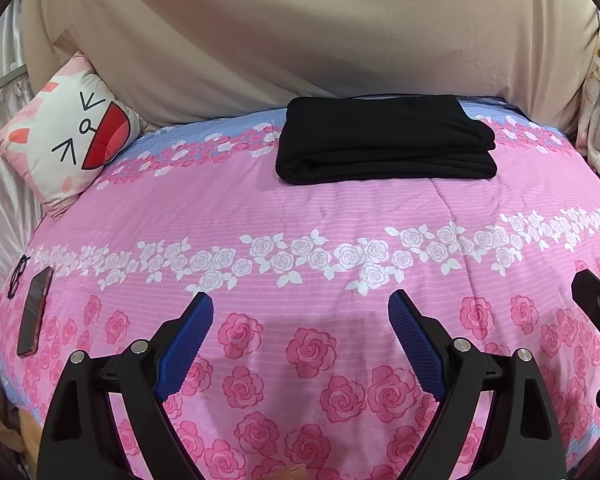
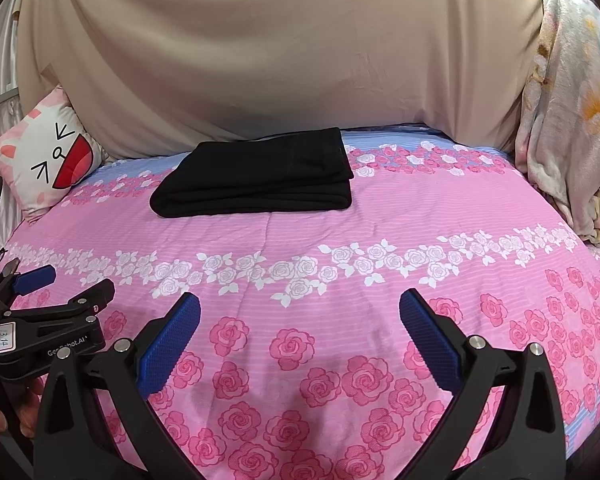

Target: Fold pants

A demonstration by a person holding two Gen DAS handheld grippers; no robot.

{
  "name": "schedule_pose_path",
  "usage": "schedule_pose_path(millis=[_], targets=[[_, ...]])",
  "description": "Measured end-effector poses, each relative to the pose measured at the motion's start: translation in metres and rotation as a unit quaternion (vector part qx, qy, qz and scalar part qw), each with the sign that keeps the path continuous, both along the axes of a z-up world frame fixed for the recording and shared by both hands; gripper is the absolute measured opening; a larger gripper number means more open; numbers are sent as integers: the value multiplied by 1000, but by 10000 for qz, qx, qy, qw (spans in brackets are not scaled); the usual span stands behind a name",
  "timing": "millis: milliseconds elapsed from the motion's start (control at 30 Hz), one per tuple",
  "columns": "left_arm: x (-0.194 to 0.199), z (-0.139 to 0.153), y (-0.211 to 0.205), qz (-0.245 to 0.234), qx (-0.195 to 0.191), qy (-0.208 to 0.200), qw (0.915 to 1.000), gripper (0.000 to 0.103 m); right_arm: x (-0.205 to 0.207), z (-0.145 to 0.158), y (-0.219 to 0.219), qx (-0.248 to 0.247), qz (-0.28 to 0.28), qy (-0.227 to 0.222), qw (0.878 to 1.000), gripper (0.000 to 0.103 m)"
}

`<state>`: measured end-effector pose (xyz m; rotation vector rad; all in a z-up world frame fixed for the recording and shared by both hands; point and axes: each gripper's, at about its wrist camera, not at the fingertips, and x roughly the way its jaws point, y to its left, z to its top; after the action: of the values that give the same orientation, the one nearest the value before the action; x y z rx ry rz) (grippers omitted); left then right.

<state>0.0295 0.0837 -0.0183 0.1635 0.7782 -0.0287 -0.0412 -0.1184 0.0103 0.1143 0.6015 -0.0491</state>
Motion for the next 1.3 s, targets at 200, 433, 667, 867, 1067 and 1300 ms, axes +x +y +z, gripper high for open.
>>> schedule_pose_path(millis=[200, 433, 667, 867, 1067, 1300], targets=[[0, -1, 2, 1, 19, 4, 10000, 87, 1, -1, 1, 12, 22, 21, 10000, 98], [0, -2, 2, 13, -1, 12, 10000, 87, 2, -2, 2, 20, 32, 32, 10000, 98], [1, -3, 3, -7, 13, 17, 10000, 87, 2, -3, 3, 36, 3, 36, 10000, 98], [1, -3, 3, -7, 11, 22, 10000, 87, 3, -4, 5, 46, -6, 58, 10000, 98], [1, -3, 2, 5, 29, 10, 10000, 87, 2, -5, 5, 55, -17, 56, 10000, 98], [1, -3, 2, 11, 25, 6, 10000, 87, 2, -5, 5, 53, -21, 64, 10000, 98]])
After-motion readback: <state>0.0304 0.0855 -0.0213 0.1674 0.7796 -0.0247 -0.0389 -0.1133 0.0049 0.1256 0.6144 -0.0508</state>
